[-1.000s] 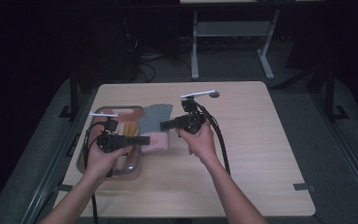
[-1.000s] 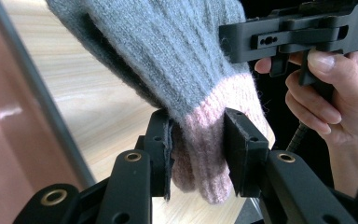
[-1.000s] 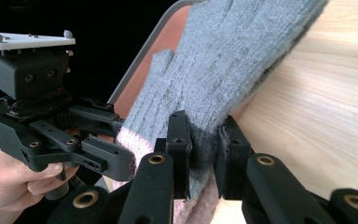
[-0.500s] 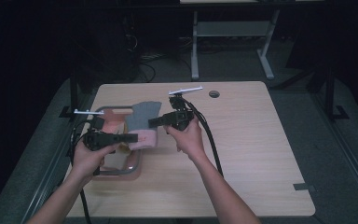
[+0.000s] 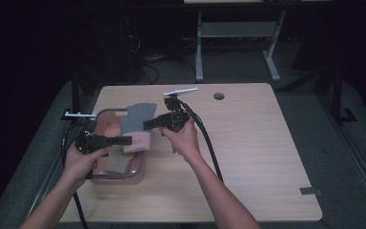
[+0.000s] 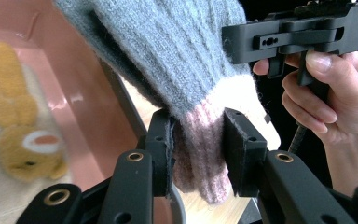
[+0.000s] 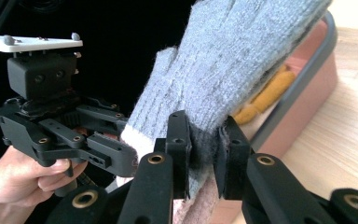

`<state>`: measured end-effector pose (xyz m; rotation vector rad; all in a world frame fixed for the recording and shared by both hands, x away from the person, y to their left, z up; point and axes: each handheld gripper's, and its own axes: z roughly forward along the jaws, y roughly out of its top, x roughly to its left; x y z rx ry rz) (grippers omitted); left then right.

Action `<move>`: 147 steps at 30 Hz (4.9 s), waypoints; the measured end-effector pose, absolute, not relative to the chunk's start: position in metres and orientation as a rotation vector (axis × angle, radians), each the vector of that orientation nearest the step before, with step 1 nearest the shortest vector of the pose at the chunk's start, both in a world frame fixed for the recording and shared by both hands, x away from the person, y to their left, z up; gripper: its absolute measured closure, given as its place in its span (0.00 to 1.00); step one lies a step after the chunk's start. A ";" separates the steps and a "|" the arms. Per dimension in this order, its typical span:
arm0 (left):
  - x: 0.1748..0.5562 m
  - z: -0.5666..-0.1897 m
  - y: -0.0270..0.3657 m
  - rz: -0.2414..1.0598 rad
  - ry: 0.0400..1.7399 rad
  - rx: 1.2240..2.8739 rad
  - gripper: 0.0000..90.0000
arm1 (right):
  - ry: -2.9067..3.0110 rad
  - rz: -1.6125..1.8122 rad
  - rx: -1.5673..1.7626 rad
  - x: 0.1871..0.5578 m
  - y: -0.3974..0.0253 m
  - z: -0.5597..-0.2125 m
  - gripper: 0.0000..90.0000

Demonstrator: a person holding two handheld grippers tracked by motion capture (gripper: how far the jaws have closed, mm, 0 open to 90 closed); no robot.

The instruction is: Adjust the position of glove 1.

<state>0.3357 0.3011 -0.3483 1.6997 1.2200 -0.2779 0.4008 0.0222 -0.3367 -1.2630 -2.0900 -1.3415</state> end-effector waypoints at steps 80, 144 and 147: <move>0.345 -0.393 0.364 -0.200 1.487 1.866 0.63 | -2.247 -1.135 -1.270 0.417 0.092 -0.377 0.80; 0.354 -0.349 0.289 -0.186 1.258 1.824 0.41 | -2.184 -1.255 -1.388 0.406 -0.024 -0.361 0.59; 0.354 -0.348 0.285 -0.190 1.239 1.825 0.39 | -2.187 -1.252 -1.392 0.406 -0.027 -0.360 0.58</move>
